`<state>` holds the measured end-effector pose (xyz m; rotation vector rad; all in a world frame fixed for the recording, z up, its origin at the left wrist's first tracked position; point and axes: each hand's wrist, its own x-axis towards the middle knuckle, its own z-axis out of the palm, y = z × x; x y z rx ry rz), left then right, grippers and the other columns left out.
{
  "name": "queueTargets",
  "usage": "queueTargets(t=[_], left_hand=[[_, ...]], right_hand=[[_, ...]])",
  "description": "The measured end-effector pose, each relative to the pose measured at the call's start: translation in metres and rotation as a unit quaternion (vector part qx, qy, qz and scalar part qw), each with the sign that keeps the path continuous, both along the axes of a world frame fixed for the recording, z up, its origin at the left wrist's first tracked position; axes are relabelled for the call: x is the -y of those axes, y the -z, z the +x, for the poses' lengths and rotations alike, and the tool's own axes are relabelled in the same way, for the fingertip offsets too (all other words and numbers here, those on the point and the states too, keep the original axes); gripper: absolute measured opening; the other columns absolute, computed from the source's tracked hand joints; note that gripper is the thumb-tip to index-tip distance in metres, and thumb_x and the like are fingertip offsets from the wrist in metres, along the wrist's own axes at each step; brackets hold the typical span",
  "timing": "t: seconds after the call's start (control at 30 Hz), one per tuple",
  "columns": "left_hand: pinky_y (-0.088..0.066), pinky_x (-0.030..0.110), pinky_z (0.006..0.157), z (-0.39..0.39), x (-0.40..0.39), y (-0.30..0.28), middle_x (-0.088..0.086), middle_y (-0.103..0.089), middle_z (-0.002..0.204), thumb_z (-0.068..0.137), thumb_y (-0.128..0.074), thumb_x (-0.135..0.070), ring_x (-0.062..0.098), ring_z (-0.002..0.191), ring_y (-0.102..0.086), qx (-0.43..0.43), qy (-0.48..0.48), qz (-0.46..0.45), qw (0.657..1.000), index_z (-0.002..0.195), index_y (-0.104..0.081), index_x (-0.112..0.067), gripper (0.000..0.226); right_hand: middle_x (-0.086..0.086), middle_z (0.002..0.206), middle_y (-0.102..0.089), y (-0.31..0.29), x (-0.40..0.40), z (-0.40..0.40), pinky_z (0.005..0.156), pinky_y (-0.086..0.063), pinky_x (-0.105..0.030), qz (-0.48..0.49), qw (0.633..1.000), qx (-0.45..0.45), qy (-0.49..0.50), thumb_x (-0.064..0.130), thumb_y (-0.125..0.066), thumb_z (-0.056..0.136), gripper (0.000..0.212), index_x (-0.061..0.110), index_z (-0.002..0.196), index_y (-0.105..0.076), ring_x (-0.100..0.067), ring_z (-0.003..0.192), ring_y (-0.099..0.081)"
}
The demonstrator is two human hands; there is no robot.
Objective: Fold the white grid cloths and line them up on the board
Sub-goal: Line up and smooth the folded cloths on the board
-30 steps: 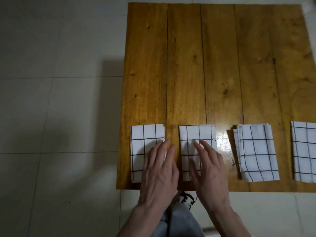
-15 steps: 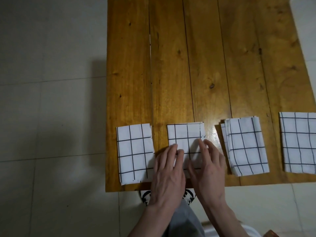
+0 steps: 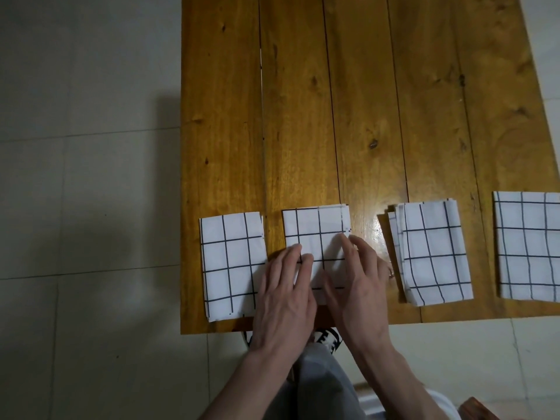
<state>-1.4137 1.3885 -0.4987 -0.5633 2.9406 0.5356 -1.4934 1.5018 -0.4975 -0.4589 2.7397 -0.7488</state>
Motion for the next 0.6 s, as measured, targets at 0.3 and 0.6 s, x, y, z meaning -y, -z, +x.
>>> queueTargets(t=[0.3,0.6], left_hand=[[-0.040,0.044,0.115,0.001,-0.005,-0.001,0.011,-0.055,0.150,0.082,-0.078,-0.018,0.029,0.141,-0.054,-0.010,-0.018,-0.021,1.000,0.141,-0.059,-0.014,0.063],[-0.048,0.051,0.113,-0.011,-0.040,-0.008,0.009,-0.051,0.153,0.101,-0.048,-0.024,0.027,0.147,-0.044,-0.047,-0.040,0.021,0.998,0.145,-0.054,-0.014,0.046]], right_hand=[[-0.005,0.154,-0.042,-0.002,-0.003,0.000,0.109,-0.034,-0.032,-0.005,1.000,0.004,-0.025,0.026,-0.077,0.091,0.073,0.016,0.154,-0.043,-0.022,0.135,-0.037],[-0.004,0.155,-0.042,-0.023,-0.045,-0.010,0.111,-0.039,-0.034,-0.013,1.000,-0.016,-0.023,0.032,-0.066,0.099,0.064,0.018,0.156,-0.039,-0.020,0.137,-0.043]])
